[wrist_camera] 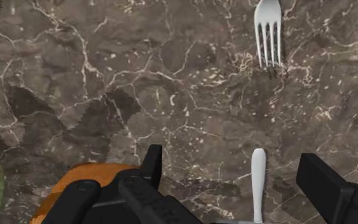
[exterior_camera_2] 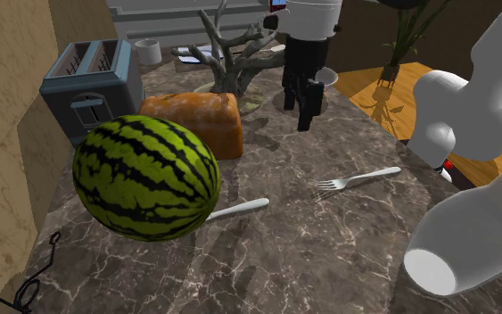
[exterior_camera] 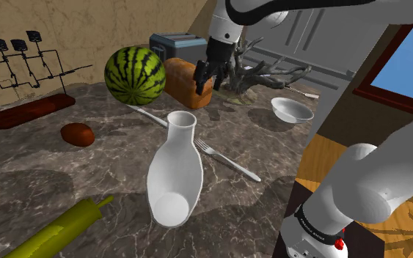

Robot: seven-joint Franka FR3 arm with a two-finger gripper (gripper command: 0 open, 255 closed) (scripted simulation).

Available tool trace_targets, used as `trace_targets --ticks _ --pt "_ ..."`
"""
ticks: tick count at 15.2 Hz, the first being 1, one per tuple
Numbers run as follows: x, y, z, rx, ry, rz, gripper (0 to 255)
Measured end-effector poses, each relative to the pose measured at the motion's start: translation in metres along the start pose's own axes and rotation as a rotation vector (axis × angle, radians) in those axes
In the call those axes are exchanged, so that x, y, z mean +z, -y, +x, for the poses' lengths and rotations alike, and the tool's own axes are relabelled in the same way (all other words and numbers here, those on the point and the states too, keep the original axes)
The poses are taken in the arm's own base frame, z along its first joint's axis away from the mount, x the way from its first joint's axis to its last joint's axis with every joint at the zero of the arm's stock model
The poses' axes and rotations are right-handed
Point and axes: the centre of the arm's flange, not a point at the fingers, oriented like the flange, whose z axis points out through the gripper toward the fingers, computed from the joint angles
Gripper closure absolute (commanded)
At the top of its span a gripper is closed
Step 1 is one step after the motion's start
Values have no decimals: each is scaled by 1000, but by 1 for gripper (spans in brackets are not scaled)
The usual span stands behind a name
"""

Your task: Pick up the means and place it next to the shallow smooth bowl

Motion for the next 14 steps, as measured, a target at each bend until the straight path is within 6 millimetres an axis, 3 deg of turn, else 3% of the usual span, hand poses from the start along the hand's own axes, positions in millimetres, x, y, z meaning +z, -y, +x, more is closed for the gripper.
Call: trace_targets --ticks 14 --pt "108 85 141 -116 40 -47 0"
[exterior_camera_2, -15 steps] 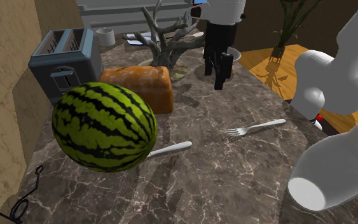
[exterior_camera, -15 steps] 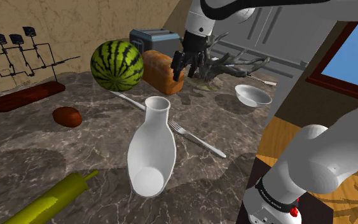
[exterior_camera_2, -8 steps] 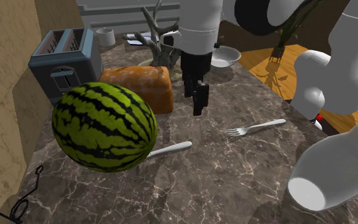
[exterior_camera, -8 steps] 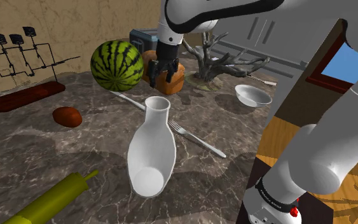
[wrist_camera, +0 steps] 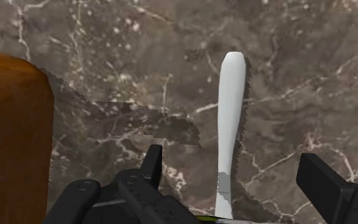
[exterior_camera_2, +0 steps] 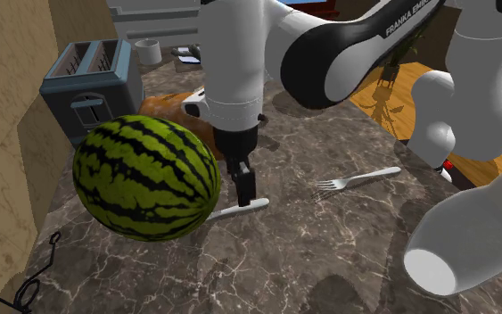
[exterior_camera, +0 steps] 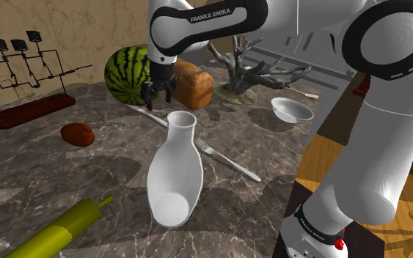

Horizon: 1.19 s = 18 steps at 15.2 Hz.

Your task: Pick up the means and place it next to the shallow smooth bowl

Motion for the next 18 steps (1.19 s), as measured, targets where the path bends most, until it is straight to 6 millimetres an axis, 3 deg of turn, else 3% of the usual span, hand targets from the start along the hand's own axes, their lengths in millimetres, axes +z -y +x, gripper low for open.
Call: trace_targets --ticks 8,15,16,18 --pt "40 9 10 -10 -1 -4 0" --pt "40 10 11 -12 -16 -3 0" --pt "40 10 11 -12 -15 -3 255" --pt "40 9 11 -13 -16 -3 255"
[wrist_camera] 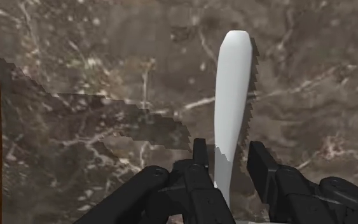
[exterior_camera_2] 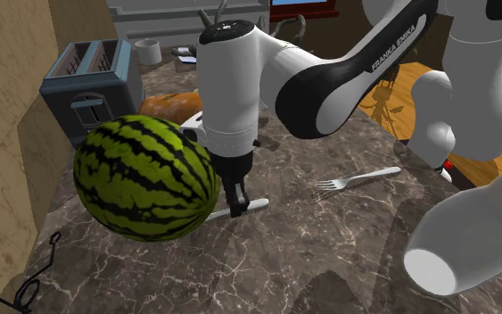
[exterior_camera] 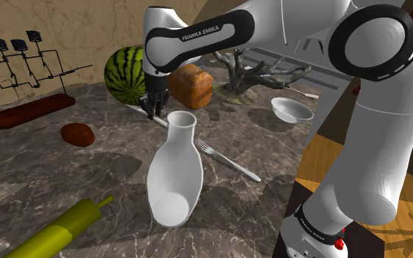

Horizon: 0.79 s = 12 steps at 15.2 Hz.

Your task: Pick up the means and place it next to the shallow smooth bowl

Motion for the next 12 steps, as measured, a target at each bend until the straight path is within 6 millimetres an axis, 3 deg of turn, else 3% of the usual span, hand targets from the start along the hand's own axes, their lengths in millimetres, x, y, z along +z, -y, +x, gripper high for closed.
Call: trace_targets --ticks 12 --pt "-7 -1 -1 3 17 -1 255"
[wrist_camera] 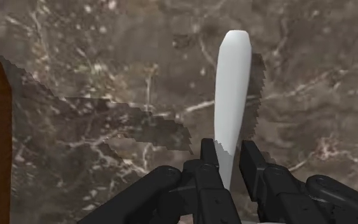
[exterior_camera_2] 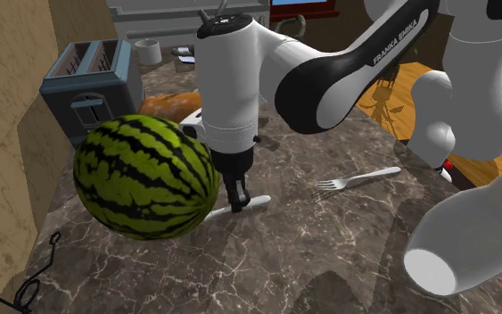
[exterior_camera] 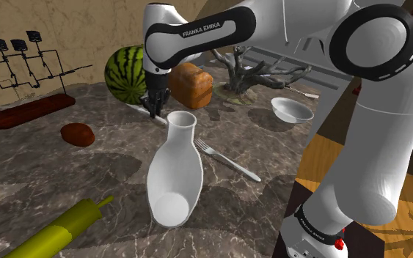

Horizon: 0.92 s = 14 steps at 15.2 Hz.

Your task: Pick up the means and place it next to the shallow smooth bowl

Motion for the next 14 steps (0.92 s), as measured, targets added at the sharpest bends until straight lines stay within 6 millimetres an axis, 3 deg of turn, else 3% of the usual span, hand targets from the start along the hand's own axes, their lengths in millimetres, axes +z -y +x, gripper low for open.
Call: trace_targets --ticks 14 --pt "-74 2 1 1 2 -1 255"
